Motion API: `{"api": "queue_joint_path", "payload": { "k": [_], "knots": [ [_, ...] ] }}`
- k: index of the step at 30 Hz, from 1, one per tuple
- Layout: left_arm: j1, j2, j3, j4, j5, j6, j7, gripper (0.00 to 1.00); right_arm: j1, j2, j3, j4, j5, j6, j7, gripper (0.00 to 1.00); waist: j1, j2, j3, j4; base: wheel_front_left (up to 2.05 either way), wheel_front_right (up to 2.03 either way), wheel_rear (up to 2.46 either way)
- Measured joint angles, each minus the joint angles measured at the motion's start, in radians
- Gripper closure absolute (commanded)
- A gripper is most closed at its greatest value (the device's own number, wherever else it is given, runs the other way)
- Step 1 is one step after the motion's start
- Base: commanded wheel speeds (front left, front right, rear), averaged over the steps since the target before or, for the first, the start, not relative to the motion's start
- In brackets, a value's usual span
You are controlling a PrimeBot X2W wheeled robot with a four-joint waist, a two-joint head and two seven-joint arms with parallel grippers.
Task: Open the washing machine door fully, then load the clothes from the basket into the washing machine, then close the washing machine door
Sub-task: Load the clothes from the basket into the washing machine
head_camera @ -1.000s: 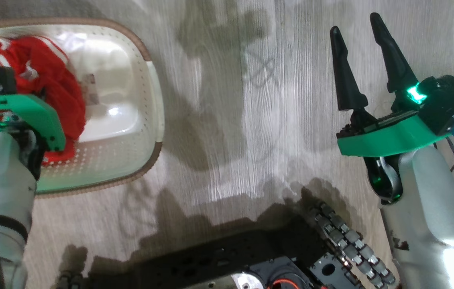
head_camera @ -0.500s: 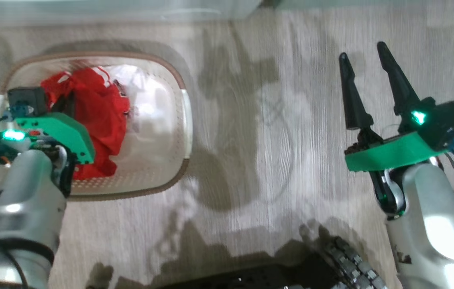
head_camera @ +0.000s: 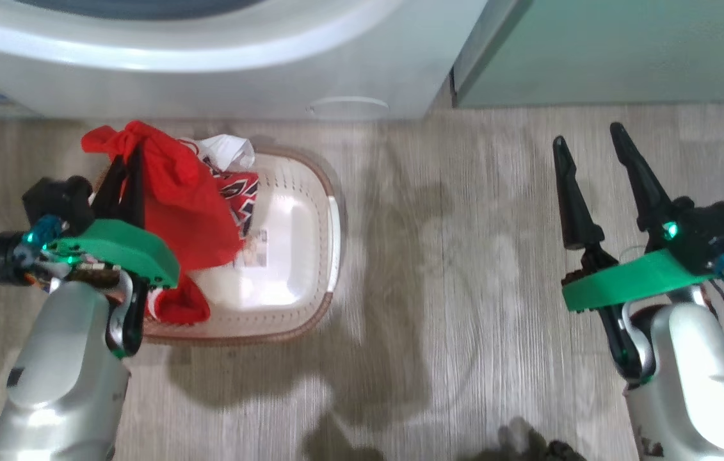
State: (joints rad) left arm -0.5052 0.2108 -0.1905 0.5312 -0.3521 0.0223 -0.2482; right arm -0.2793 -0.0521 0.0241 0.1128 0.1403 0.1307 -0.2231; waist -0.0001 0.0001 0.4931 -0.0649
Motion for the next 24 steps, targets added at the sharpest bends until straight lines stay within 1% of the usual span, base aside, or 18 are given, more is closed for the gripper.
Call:
{"api": "queue_joint_path", "payload": {
  "k": [3, 5, 12, 17, 24],
  "knots": [
    [0.046, 0.007, 0.000, -0.096, 0.003, 0.026, 0.001, 1.00, 0.016, 0.000, -0.005, -0.004, 0.000, 0.000, 0.011, 0.00, 0.0000, 0.0000, -0.042, 0.007, 0.00, 0.00, 0.00],
    [0.073, 0.014, -0.001, -0.160, 0.005, 0.035, 0.006, 1.00, 0.027, 0.000, -0.011, -0.007, 0.000, 0.000, 0.017, 0.00, 0.0000, 0.0000, -0.069, 0.011, 0.00, 0.00, 0.00],
    [0.184, 0.037, 0.000, -0.358, 0.018, 0.081, 0.050, 1.00, 0.075, 0.000, -0.027, -0.007, -0.008, 0.000, 0.039, 0.00, 0.0000, 0.0000, -0.163, 0.015, 0.00, 0.00, 0.00],
    [0.282, 0.049, 0.000, -0.454, 0.020, 0.108, 0.070, 1.00, 0.120, 0.000, -0.044, -0.008, -0.008, 0.000, 0.045, 0.00, 0.0000, 0.0000, -0.228, 0.012, 0.00, 0.00, 0.00],
    [0.394, 0.056, -0.001, -0.542, 0.027, 0.141, 0.091, 1.00, 0.172, 0.001, -0.058, -0.015, -0.007, 0.000, 0.053, 0.00, 0.0000, 0.0000, -0.311, 0.005, 0.00, 0.00, 0.00]
  ]
}}
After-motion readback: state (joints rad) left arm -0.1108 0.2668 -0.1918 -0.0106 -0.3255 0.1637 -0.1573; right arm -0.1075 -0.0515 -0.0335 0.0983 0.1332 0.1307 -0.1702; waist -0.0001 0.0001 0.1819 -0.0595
